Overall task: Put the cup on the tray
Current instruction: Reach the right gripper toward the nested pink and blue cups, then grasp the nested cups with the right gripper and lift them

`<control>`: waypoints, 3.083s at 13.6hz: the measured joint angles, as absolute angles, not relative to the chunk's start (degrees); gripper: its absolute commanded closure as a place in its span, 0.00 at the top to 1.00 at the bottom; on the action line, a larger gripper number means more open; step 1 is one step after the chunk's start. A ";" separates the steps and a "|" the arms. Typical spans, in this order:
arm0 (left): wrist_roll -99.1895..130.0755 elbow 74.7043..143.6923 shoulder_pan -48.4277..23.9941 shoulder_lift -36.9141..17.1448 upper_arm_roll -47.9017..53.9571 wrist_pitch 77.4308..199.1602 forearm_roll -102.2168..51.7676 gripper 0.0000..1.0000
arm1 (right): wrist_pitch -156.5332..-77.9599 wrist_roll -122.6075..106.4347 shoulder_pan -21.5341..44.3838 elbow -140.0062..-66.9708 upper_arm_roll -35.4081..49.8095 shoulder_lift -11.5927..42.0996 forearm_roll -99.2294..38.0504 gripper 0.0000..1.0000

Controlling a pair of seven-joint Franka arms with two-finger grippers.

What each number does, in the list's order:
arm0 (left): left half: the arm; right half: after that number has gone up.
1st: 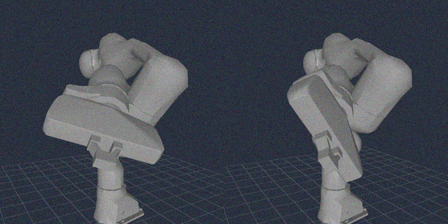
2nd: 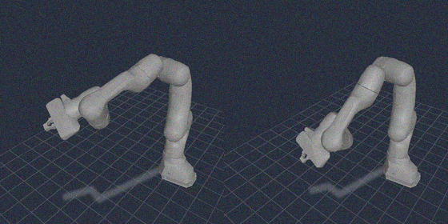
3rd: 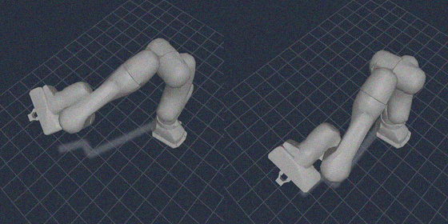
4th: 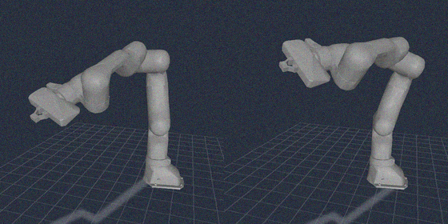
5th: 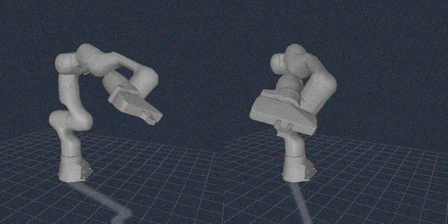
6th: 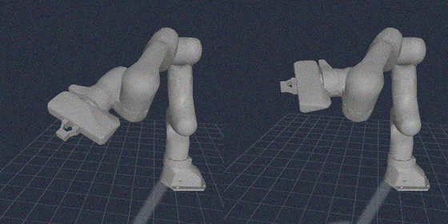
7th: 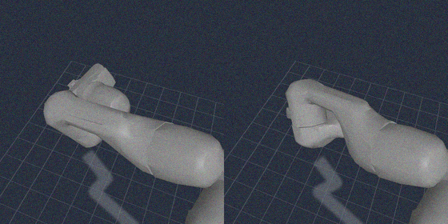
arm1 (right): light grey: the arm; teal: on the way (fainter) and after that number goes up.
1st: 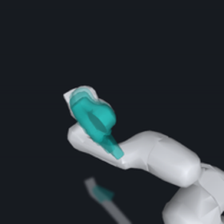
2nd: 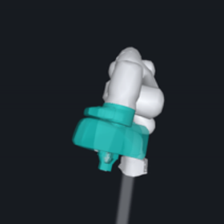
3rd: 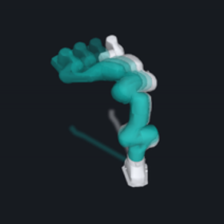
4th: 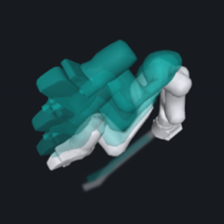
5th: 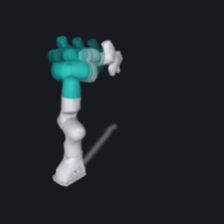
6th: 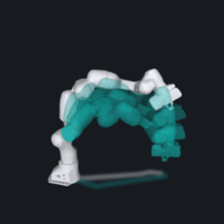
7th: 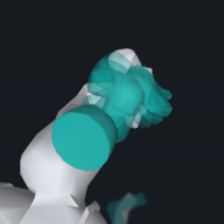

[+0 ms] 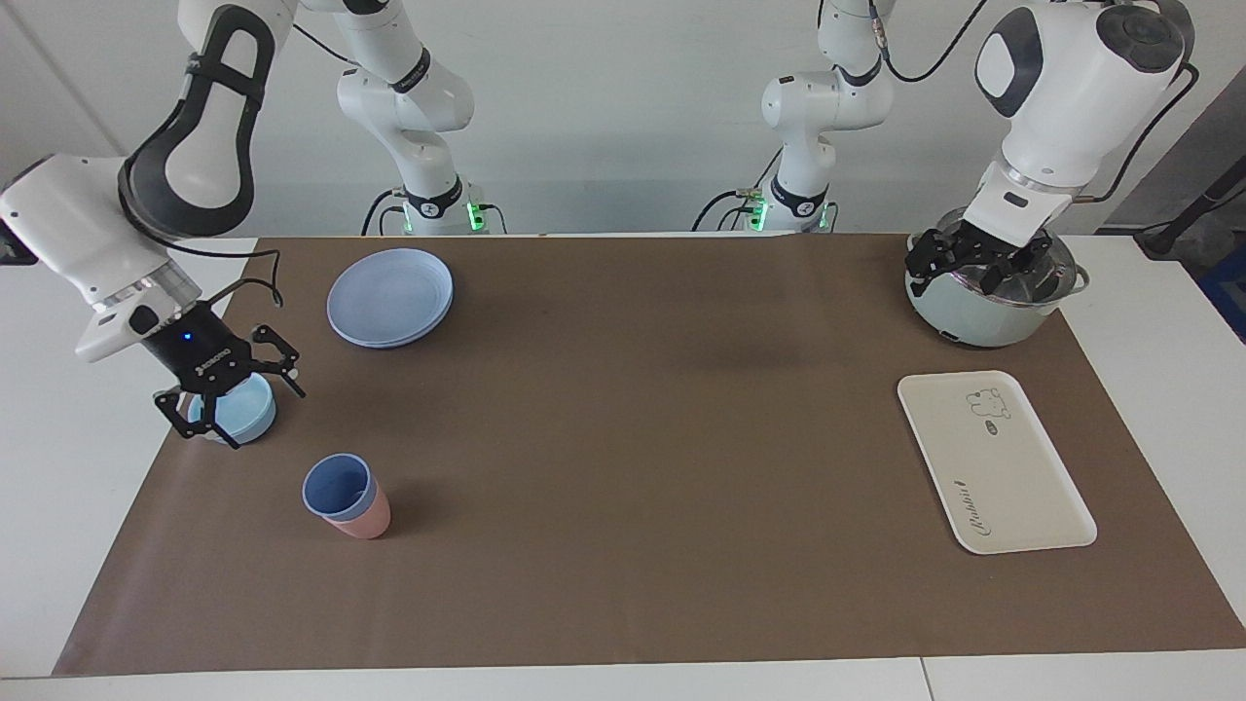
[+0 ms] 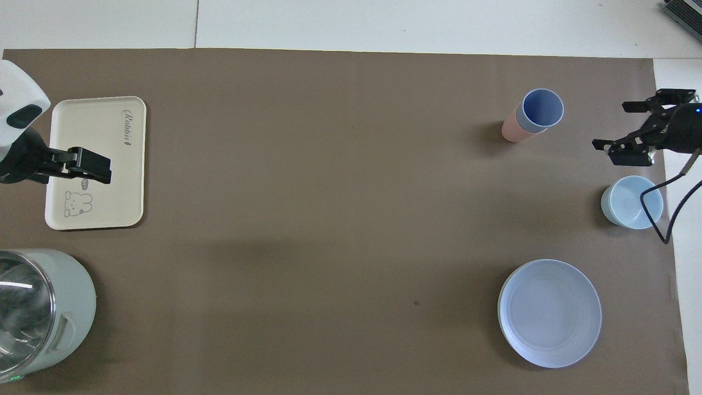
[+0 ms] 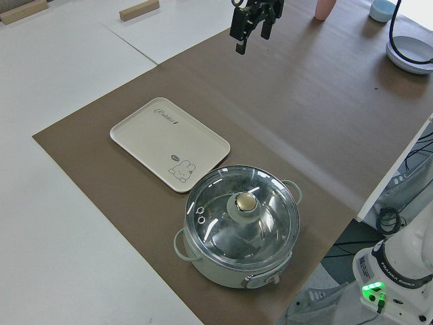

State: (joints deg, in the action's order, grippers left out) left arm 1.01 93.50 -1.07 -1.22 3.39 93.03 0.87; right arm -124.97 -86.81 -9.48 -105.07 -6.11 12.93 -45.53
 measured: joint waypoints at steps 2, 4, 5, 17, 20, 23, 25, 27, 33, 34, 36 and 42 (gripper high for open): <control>1.01 93.50 -1.07 -1.22 3.39 93.03 0.87 1.00 | -124.90 -90.67 -10.71 -107.43 -6.12 14.56 -54.10 1.00; 1.01 93.50 -1.07 -1.22 3.39 93.03 0.87 1.00 | -124.88 -94.09 -10.92 -108.93 -6.10 15.62 -59.18 1.00; 1.01 93.50 -1.07 -1.22 3.39 93.03 0.87 1.00 | -124.88 -95.72 -10.91 -109.38 -6.05 16.01 -60.88 1.00; 1.01 93.50 -1.07 -1.22 3.39 93.03 0.87 1.00 | -124.69 -120.20 -9.40 -109.96 -5.71 24.58 -86.73 1.00; 1.01 93.50 -1.07 -1.22 3.39 93.03 0.87 1.00 | -124.70 -121.66 -9.16 -109.45 -5.69 25.63 -87.94 1.00; 1.01 93.50 -1.07 -1.22 3.39 93.03 0.87 1.00 | -126.18 -121.88 -7.66 -109.36 -5.68 25.74 -90.31 1.00; 1.01 93.50 -1.07 -1.22 3.39 93.03 0.87 1.00 | -127.31 -122.02 -6.53 -109.32 -5.68 25.92 -91.33 1.00; 1.01 93.50 -1.07 -1.22 3.39 93.03 0.87 1.00 | -127.47 -122.29 -6.19 -109.29 -5.68 26.10 -91.46 1.00; 1.01 93.50 -1.07 -1.22 3.39 93.03 0.87 1.00 | -129.94 -122.86 -5.82 -108.40 -5.69 26.43 -92.07 1.00; 1.01 93.50 -1.07 -1.22 3.39 93.03 0.87 1.00 | -130.83 -122.86 -5.43 -107.86 -5.69 26.65 -92.08 1.00; 1.01 93.50 -1.07 -1.22 3.39 93.03 0.87 1.00 | -131.54 -122.86 -4.97 -107.28 -5.68 27.02 -92.09 1.00; 0.99 93.50 -1.18 -1.22 3.62 93.03 0.87 1.00 | -131.62 -122.86 -4.88 -106.97 -5.70 27.47 -92.47 0.71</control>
State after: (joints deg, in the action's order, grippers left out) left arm 0.99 93.50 -1.18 -1.22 3.62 93.03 0.87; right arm -131.62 -122.86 -4.88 -106.97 -5.70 27.47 -92.47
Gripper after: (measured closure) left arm 0.000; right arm 0.013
